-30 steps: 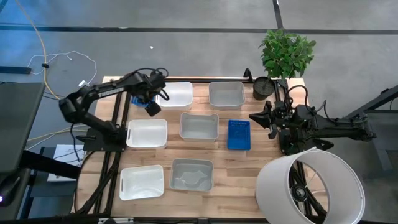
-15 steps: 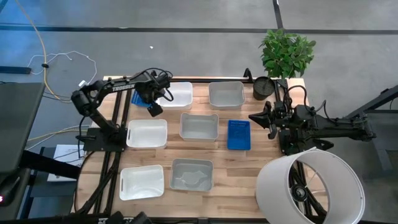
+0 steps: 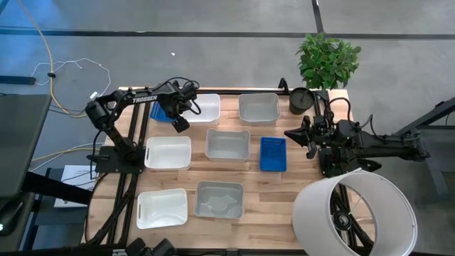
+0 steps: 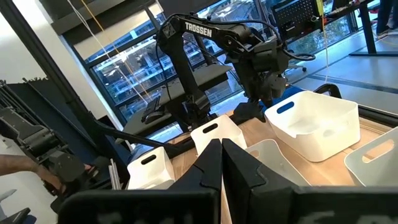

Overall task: Stack baskets by color
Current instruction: Stack the blue bin into the middle right blue basket

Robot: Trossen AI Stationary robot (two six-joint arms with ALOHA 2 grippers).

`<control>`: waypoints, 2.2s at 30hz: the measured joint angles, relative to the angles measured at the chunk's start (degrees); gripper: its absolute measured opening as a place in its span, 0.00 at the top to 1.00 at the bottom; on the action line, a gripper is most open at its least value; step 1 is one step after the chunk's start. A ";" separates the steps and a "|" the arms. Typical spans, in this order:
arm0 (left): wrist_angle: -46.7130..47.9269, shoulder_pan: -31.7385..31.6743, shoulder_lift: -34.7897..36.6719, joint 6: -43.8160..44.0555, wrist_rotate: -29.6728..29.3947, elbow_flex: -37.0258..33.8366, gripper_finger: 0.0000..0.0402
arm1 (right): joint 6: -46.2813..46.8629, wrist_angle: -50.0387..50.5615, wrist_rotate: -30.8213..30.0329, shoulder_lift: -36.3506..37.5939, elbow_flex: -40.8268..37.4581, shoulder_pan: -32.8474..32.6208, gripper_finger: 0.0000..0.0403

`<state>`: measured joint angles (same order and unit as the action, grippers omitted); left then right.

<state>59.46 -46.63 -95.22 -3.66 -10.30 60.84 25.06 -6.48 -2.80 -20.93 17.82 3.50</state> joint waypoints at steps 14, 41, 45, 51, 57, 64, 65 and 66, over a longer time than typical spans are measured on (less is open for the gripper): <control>0.68 -0.63 0.00 1.56 -0.78 0.00 0.72 | 0.00 -0.22 -0.01 0.00 0.00 0.00 1.00; -0.75 -4.42 -0.02 1.74 -2.77 -0.02 0.54 | 0.09 -0.01 -0.01 0.00 0.00 -0.01 1.00; -1.24 -4.42 -0.02 1.97 -4.54 -0.02 0.61 | -0.04 0.02 -0.01 0.00 0.00 0.00 1.00; 1.96 -4.39 0.44 3.23 -5.35 -0.04 0.90 | -1.01 0.15 -0.01 0.00 0.00 0.00 1.00; 3.55 -4.37 4.51 3.26 -5.33 -0.04 0.97 | -1.10 -0.09 0.51 0.00 0.00 0.00 1.00; 4.46 -4.28 13.60 5.57 -5.33 -0.02 1.00 | -1.10 -0.70 1.91 0.01 0.00 -0.02 1.00; 4.87 -4.28 15.06 6.21 -5.33 0.00 1.00 | -1.09 -0.70 2.07 0.02 0.00 -0.02 1.00; 5.71 -4.28 16.36 6.55 -5.32 0.29 1.00 | -1.09 -0.70 2.23 0.01 0.00 -0.01 1.00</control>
<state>65.18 -50.92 -78.86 2.89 -15.63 61.13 23.97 -7.18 -0.56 -20.92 17.82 3.49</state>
